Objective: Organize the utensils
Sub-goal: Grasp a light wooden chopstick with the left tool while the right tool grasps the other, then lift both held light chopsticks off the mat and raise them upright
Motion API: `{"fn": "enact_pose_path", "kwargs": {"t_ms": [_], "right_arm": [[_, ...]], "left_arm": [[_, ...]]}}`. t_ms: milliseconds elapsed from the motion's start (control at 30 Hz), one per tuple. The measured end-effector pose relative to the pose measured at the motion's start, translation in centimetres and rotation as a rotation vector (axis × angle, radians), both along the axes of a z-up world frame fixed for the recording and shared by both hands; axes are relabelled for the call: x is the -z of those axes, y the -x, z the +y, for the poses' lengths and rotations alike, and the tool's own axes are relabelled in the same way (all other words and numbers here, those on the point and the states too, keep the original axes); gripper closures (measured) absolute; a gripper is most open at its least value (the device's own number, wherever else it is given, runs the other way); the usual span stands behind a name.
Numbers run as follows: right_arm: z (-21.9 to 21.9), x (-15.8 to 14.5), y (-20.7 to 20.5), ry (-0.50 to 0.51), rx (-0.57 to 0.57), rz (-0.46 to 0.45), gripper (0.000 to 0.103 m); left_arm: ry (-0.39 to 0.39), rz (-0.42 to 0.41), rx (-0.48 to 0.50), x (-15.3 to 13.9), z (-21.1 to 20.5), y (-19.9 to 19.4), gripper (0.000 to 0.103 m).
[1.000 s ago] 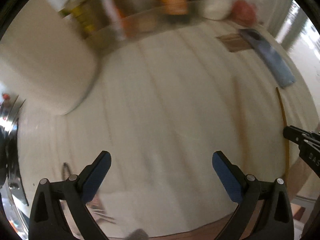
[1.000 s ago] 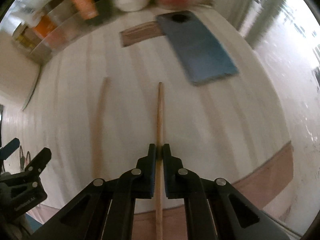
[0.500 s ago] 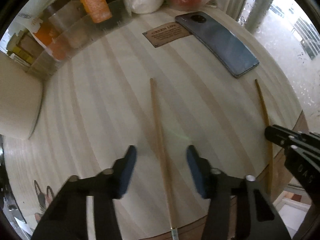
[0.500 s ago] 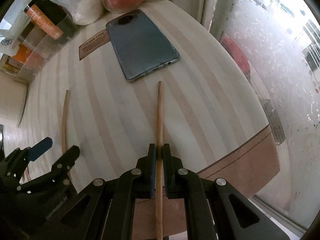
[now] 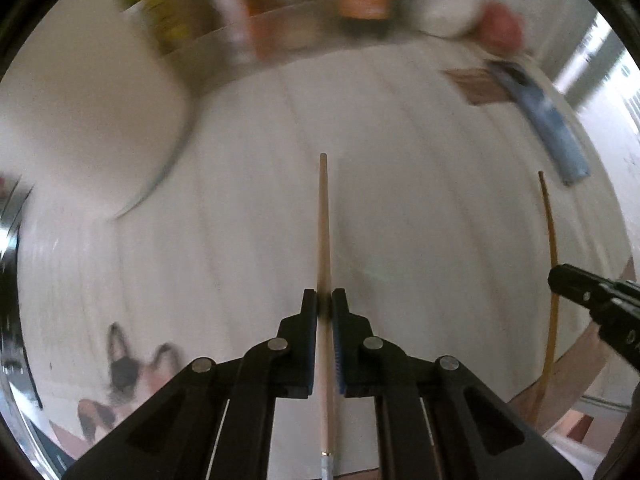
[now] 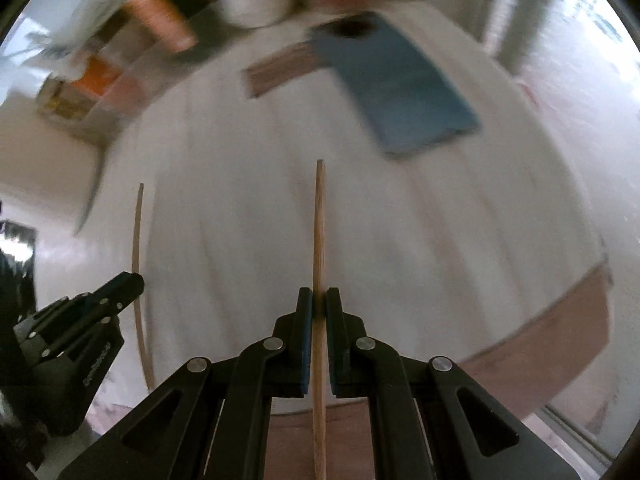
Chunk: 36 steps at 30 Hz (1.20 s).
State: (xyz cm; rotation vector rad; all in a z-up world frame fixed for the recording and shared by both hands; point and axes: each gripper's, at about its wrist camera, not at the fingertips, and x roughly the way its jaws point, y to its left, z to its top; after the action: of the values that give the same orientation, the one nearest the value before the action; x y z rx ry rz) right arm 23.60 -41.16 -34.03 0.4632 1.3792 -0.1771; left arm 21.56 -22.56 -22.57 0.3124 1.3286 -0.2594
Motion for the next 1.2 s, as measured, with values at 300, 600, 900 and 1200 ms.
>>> {"fn": "enact_pose_path", "kwargs": {"t_ms": [300,600,900,1200], "right_arm": [[9.2,0.2,-5.2,-0.087,-0.170,-0.002,0.096],[15.7,1.7,-8.2,0.031,-0.329,0.103,0.096],[18.5,2.9,-10.6,0.060,-0.399,0.176,0.096],[21.1,3.6,-9.4,0.045,-0.441,0.202,0.096]], "left_arm": [[-0.017,0.036,-0.218,0.7,12.8,-0.4,0.098],[0.125,0.086,-0.292,1.0,17.9,-1.0,0.096],[0.139,0.098,-0.267,1.6,19.6,-2.8,0.094],[0.181,0.146,-0.261,1.7,18.2,-5.6,0.096]]}}
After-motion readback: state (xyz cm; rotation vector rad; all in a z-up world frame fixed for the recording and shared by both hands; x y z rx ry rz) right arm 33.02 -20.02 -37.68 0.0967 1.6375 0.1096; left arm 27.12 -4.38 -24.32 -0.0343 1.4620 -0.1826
